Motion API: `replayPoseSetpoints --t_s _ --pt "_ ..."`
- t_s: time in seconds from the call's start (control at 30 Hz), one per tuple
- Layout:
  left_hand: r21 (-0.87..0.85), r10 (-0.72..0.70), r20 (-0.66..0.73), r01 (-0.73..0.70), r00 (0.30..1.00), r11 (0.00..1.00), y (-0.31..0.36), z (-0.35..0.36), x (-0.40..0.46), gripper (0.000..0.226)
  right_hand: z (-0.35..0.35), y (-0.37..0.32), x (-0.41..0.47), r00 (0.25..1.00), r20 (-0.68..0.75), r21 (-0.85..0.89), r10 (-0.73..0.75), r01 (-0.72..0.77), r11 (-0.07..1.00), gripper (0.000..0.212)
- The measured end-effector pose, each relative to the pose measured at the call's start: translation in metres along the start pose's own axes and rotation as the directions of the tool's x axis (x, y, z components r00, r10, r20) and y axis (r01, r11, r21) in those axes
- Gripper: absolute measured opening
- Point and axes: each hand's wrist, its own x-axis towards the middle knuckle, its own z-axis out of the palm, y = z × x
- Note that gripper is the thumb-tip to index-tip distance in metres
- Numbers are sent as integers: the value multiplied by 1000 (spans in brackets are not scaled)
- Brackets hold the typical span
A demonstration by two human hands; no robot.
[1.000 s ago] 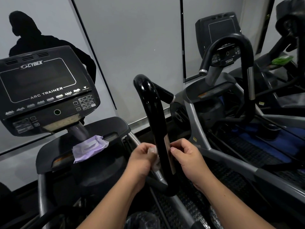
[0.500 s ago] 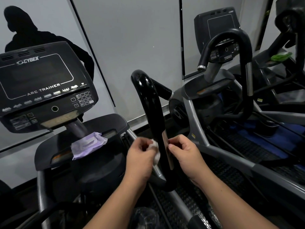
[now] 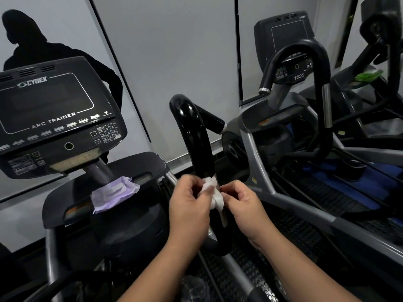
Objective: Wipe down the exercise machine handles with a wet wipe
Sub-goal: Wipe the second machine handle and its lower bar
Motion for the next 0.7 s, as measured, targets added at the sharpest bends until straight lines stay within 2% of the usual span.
replayPoseSetpoints --t_s 0.1,0.23,0.3,0.37,0.43,0.53,0.6,0.7 --pt "11 18 -15 -18 1000 1000 -7 1 1 22 -1 1 -1 1000 7 2 13 -13 1000 9" --pt "91 -186 46 182 981 979 -44 9 -30 24 -3 1 -1 1000 4 1 -1 1 1000 15" --pt "146 -231 66 220 971 965 -50 10 -37 22 -3 1 0 1000 13 -2 -1 1 1000 16" --pt "153 -169 35 162 985 975 -41 9 -31 22 -4 1 0 1000 22 11 -6 6 1000 17" --pt "92 -103 7 101 995 991 -26 7 -22 21 -6 1 -1 1000 25 9 -16 16 1000 18" --pt "78 -67 9 66 998 995 -20 5 -20 18 -7 6 -4 999 31 -12 -35 35 999 21" --pt "145 -115 37 109 993 983 -31 6 -28 20 -5 8 -6 999 17 -16 -47 48 999 23" --pt "260 -271 92 239 958 936 -52 10 -40 26 -4 9 -8 998 8 -45 -55 55 997 26"
